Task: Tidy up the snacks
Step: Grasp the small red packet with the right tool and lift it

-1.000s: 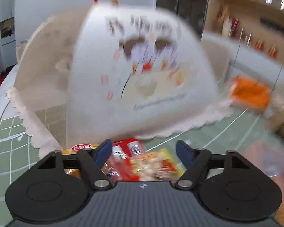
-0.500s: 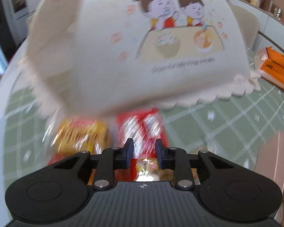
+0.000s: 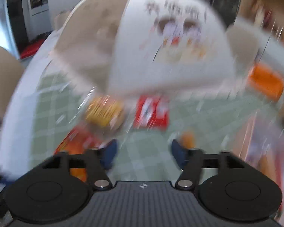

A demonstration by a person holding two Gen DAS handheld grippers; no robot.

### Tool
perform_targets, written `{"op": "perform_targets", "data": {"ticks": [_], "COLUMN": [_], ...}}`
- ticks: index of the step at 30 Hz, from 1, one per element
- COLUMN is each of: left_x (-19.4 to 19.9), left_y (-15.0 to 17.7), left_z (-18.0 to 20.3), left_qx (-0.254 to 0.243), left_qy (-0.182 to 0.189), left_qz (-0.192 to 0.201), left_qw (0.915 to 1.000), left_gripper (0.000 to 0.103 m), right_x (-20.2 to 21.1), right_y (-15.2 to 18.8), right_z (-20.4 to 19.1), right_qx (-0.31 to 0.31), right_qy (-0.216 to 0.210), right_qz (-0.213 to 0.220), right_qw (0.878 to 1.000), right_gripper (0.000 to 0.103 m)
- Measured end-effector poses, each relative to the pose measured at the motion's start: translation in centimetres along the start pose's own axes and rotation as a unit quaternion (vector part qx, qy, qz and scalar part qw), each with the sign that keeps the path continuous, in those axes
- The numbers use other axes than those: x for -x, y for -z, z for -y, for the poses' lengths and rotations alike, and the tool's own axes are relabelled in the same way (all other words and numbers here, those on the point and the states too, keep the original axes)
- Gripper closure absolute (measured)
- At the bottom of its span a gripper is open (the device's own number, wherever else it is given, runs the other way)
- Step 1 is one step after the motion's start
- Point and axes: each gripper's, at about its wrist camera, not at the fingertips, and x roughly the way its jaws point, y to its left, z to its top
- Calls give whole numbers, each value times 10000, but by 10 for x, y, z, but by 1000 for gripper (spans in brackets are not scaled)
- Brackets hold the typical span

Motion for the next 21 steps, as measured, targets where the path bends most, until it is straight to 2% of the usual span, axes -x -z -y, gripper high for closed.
{"op": "perform_targets", "data": {"ticks": [2,5,9,11,12,14,15,18,21], "left_x": [4,15,29,33,33,32,31,28,20], "left_y": [3,10,19,22,23,22,21,16,11], "left_z": [-3,-11,-24,-30,-32,-33,-32,-24,-14], "left_qx": [44,146,274,382,440,495,481,337,137], "left_qy": [-52,-131,-223,-269,-282,-267,-244,-102,49], "left_qz": [-16,-25,-26,0,14,30,31,22,-56], "left_qw": [10000,9998,9994,9989,9986,9984,9985,9994,9999], "left_gripper": [75,75,75,75,75,75,75,75,75], "right_x": [-24,-70,-113,-112,-110,-103,-99,-72,-28], "right_y": [-12,-23,-28,-29,-30,-28,-27,-9,18], "right_z": [2,11,24,22,21,19,19,25,29], "right_qx": [150,-133,-608,-657,-607,-612,-637,-860,-1000], "right_qy": [104,314,-43,-146,-168,-295,-352,-636,-844], "right_qz": [128,47,-341,-354,-414,-617,-696,-957,-1024], "right_qw": [9998,9994,9976,9971,9972,9958,9949,9896,9861], "right_gripper": [35,35,35,37,44,46,51,53,53]}}
